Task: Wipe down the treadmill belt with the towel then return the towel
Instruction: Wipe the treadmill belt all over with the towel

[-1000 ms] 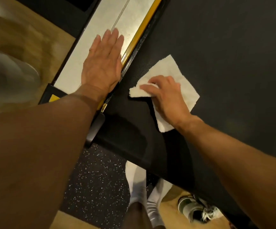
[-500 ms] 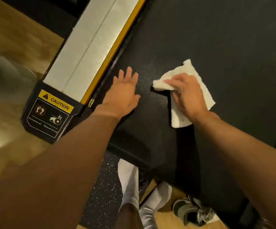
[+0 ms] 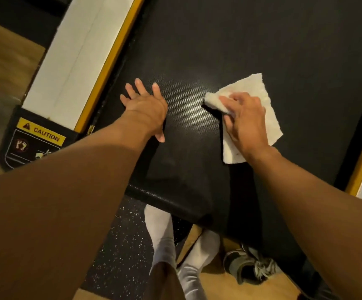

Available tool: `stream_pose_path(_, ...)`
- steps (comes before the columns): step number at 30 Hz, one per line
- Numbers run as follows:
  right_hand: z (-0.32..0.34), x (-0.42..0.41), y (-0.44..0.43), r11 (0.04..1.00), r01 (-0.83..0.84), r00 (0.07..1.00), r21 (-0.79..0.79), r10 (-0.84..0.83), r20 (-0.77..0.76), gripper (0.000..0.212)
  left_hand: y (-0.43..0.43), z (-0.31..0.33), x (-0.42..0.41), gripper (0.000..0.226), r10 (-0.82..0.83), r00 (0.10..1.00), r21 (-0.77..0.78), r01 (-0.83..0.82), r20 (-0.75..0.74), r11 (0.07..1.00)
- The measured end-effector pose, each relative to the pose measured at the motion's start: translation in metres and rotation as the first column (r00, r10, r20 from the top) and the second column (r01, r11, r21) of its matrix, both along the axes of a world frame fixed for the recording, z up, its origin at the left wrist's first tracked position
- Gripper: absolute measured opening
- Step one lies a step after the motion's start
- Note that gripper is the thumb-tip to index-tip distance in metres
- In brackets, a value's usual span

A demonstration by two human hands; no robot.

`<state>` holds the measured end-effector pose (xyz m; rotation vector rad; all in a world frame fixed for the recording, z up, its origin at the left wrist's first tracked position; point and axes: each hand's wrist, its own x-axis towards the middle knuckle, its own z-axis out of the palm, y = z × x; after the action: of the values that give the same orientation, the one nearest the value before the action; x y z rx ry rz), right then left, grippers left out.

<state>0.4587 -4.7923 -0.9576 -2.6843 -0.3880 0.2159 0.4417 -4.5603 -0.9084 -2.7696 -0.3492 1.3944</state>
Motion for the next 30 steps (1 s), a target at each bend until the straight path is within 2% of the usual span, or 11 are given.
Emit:
stream_pose_path(3,0.008,-0.043,0.008,0.968,-0.248,0.967,0.042,0.245,0.066,0.043,-0.005,0.003,-0.005,0.138,0.018,0.998,-0.001,-0.018,0.056,1.0)
stream_pose_path(6,0.012,-0.045,-0.004,0.917,-0.399,0.917,0.017,0.399,0.012,0.04,-0.021,0.007,-0.016,0.134,0.061,0.996,-0.039,-0.059,0.071,0.997)
stream_pose_path(8,0.015,-0.025,-0.022,0.939,-0.337,0.939,-0.067,0.341,0.055,0.041,-0.034,0.006,-0.024,0.136,0.092,0.995,-0.041,-0.091,0.036,0.995)
stream_pose_path(12,0.02,-0.012,-0.046,0.981,0.045,0.998,-0.191,-0.037,0.048,0.048,-0.048,0.0,-0.028,0.141,0.187,0.982,-0.061,-0.184,0.039,0.981)
stream_pose_path(14,0.02,-0.037,-0.038,0.976,0.009,1.0,-0.217,-0.005,0.023,0.056,-0.052,0.0,-0.026,0.143,0.234,0.971,-0.073,-0.231,0.039,0.97)
stream_pose_path(18,0.025,-0.061,-0.051,0.945,-0.3,0.953,-0.129,0.303,0.005,0.059,-0.064,0.003,-0.03,0.132,0.143,0.987,-0.127,-0.133,0.072,0.983)
stream_pose_path(21,0.029,-0.033,-0.071,0.995,-0.033,0.999,-0.09,0.034,0.001,0.037,-0.072,0.002,-0.031,0.135,0.104,0.994,-0.156,-0.096,0.044,0.983)
stream_pose_path(24,0.024,-0.031,-0.082,0.979,0.104,0.994,-0.174,-0.1,0.031,0.048,-0.078,0.003,-0.025,0.141,0.123,0.992,-0.119,-0.121,0.015,0.986)
stream_pose_path(25,0.026,-0.039,-0.081,0.983,0.086,0.996,-0.165,-0.091,-0.024,0.048,-0.08,0.004,-0.023,0.142,0.128,0.992,-0.106,-0.126,0.008,0.986)
stream_pose_path(28,0.025,-0.074,-0.082,0.959,-0.229,0.973,-0.168,0.22,-0.067,0.055,-0.086,0.007,-0.025,0.142,0.138,0.99,-0.076,-0.136,0.026,0.988)
stream_pose_path(30,0.031,-0.078,-0.091,0.921,-0.362,0.931,-0.147,0.351,-0.095,0.046,-0.095,0.008,-0.027,0.141,0.156,0.987,-0.079,-0.153,0.04,0.985)
